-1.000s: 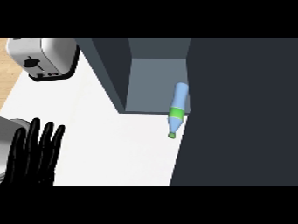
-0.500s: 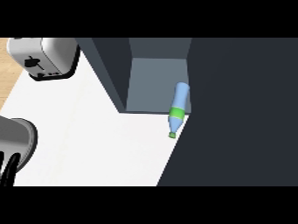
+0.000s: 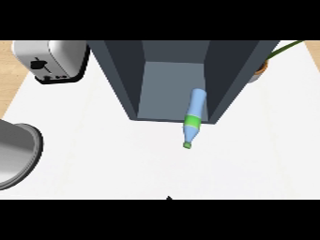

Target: Pick up the bottled water, place it into the cabinet and close the cabinet

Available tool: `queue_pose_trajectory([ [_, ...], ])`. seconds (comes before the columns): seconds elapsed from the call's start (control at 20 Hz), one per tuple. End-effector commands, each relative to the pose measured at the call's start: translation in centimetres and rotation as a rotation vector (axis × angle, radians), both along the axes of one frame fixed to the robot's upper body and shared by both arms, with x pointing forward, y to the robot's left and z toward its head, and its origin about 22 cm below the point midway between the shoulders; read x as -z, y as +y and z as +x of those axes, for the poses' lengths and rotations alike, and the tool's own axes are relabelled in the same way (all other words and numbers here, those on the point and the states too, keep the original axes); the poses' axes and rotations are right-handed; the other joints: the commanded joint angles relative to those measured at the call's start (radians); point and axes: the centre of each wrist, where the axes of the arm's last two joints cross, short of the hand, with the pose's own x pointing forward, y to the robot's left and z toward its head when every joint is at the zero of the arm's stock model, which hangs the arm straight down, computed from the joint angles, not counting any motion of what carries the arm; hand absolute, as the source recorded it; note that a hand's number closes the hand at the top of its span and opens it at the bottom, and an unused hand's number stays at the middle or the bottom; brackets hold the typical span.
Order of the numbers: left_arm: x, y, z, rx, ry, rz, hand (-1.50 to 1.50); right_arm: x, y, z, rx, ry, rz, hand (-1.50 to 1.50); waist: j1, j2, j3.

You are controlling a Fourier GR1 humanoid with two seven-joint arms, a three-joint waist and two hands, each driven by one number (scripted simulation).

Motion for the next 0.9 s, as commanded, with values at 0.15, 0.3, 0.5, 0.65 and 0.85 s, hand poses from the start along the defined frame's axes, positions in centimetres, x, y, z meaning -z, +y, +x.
queue_pose_trajectory([
  [0.15,-0.1,2.0,-1.6,0.021,-0.018,-0.017,-1.5,-1.1,4.1,1.5,-0.04,0.048,0.21,1.5,0.012,-0.006,-0.004],
  [0.3,-0.6,2.6,-1.7,0.023,-0.017,-0.029,-1.5,-1.8,4.0,2.4,-0.036,0.049,0.222,1.5,0.013,-0.002,-0.004],
  [0.5,-0.7,3.3,-2.1,0.019,-0.017,-0.014,-1.5,-2.5,3.0,4.5,0.005,0.045,0.249,1.5,0.023,0.002,-0.004],
  [0.65,-1.5,3.6,-2.0,0.033,-0.037,-0.013,-1.5,-1.8,4.1,6.5,-0.006,0.079,0.25,1.5,0.025,0.002,-0.003],
  [0.85,-1.7,4.9,-2.6,0.043,-0.033,-0.028,-1.5,-2.4,3.6,10.8,0.041,0.117,0.319,1.5,0.043,0.005,-0.002],
])
